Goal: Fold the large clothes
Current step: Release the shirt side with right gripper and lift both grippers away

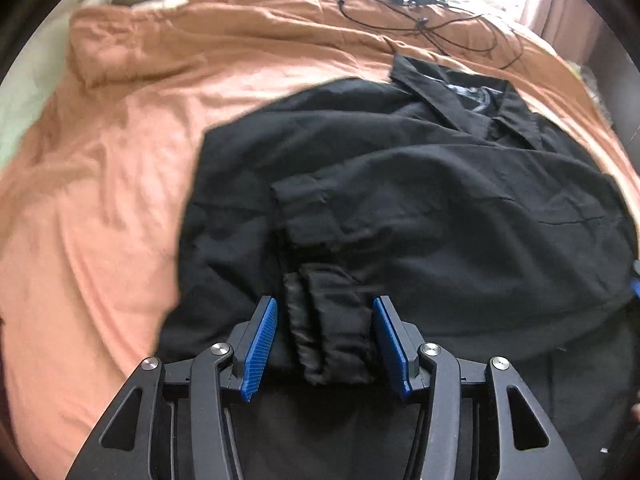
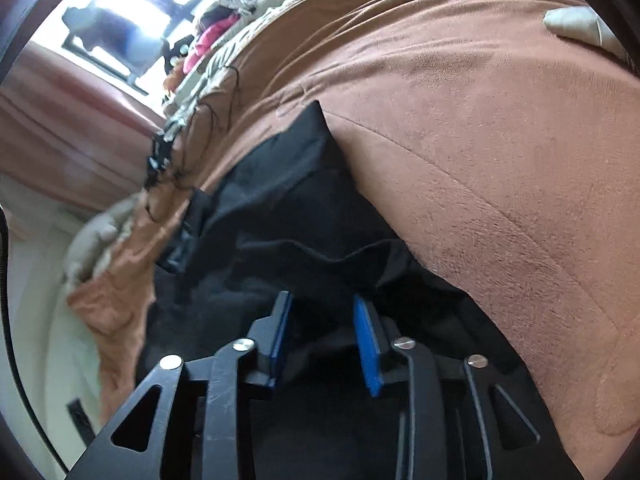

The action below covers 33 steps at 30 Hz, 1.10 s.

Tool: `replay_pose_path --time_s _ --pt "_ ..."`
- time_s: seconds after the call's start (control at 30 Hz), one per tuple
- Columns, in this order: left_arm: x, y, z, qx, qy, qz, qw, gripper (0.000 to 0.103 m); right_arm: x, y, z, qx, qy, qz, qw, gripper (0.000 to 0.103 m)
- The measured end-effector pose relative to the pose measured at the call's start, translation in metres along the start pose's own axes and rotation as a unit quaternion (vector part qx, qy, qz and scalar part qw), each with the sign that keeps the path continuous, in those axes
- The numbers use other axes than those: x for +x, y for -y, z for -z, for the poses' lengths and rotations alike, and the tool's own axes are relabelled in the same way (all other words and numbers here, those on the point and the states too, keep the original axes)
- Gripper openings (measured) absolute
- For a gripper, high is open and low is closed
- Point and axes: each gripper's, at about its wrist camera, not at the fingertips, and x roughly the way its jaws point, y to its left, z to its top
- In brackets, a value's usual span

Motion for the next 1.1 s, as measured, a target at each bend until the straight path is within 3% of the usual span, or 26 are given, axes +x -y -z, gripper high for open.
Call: replay_pose_path --time_s 0.17,0.23,0.37,0.43,0.5,0.57,0.7,0.9,1.1 --pt "-0.017 -0.007 -0.006 -0.013 0.024 -0.032 0.9991 0.053 -0.015 0.002 0.002 0.016 -0.022 0.007 1.0 0.033" --pt "-0.03 -0.009 -0.004 -0.015 0.037 -0.018 0.9991 0.053 -0.024 0.005 0.003 0.027 -0.023 0.003 0.999 0.046" --pt "-0.056 -0.019 0.006 -0.012 0.038 -0.009 0.9992 0.055 -0.042 -0.001 0.005 0.023 -0.016 0.0 1.0 0.053" --pt "-0.066 -0.025 0.011 -0.022 0.039 0.0 0.999 0.062 -0.053 -0.003 0.009 0.022 -0.013 -0.006 1.0 0.067" --pt "-0.078 -0.033 0.019 -0.035 0.042 0.016 0.9984 0.079 -0.065 -0.007 0.013 0.015 -0.006 -0.003 1.0 0.075" --pt "-0.095 -0.041 0.031 -0.048 0.052 0.023 0.9973 0.083 -0.076 -0.009 0.017 0.008 -0.003 -0.003 1.0 0.077" --pt "-0.127 -0.054 0.054 -0.071 0.059 0.043 0.9948 0.084 -0.1 -0.012 0.027 0.005 0.001 -0.015 1.0 0.093" --pt "-0.176 -0.065 0.092 -0.078 0.078 0.04 0.993 0.084 -0.146 -0.013 0.043 0.001 0.017 -0.046 0.999 0.103" --pt "-0.225 -0.073 0.14 -0.087 0.128 0.056 0.9863 0.084 -0.2 -0.006 0.077 -0.017 0.046 -0.071 0.996 0.103"
